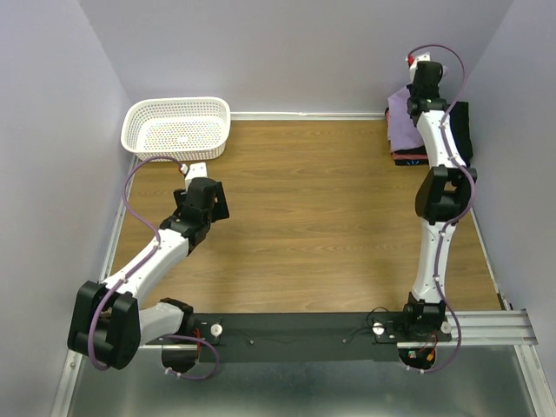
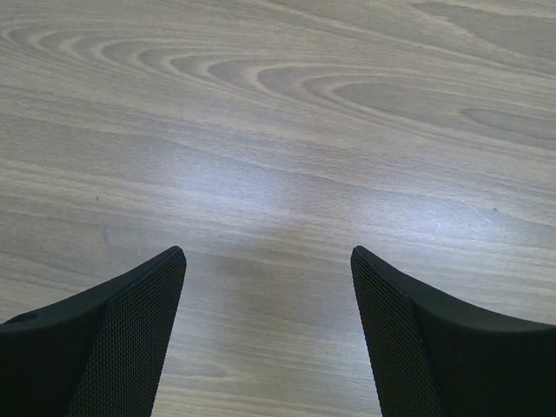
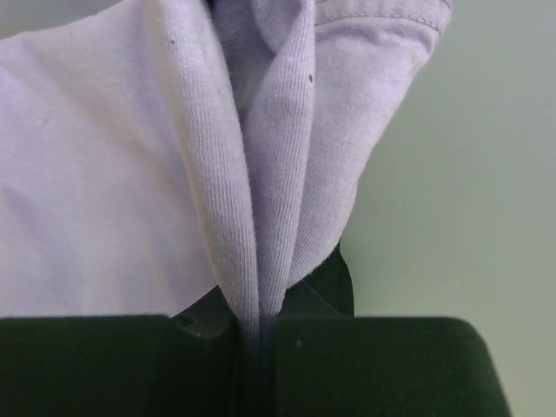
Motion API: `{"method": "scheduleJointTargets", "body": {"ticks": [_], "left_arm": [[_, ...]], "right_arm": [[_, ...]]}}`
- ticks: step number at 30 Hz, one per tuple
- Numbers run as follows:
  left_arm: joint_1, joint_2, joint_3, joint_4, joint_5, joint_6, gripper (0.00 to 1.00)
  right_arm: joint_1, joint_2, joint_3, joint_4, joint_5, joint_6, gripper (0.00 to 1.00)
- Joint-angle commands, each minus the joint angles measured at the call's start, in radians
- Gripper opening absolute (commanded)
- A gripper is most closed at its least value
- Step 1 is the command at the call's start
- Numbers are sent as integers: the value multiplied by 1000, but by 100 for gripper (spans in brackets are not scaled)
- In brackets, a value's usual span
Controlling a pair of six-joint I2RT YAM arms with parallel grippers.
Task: Fold and stack the t-shirts
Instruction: Neatly place the folded tshirt to the corner
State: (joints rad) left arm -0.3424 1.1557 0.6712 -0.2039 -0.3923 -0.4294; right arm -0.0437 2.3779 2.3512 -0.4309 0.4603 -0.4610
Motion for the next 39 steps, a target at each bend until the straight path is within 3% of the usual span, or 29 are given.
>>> {"method": "scheduleJointTargets", "body": {"ticks": [1, 14, 18, 20, 22, 23, 32, 39], "left_arm": [[2, 9, 7, 21, -16, -6, 85], [0, 15, 5, 24, -10, -8, 85], [0, 13, 5, 26, -8, -5, 85], [-1, 12, 5, 26, -8, -3, 85], [0, 10, 5, 26, -8, -5, 85], [-3, 10, 5, 26, -8, -3, 85], [-10, -36, 5, 26, -19, -2, 85], [-12, -145, 7, 34, -33, -2, 85]], "right_arm": [[5, 69, -10, 161, 97, -102, 6], [1, 167, -44, 472, 245, -275, 11], [-1, 175, -73, 550, 297, -312, 31], [-5, 175, -78, 592, 333, -318, 47], [-7, 173, -78, 633, 372, -332, 74], [-7, 170, -78, 646, 386, -337, 78], [-8, 44, -174, 676, 489, -306, 93], [11, -258, -417, 609, 453, -171, 100]]}}
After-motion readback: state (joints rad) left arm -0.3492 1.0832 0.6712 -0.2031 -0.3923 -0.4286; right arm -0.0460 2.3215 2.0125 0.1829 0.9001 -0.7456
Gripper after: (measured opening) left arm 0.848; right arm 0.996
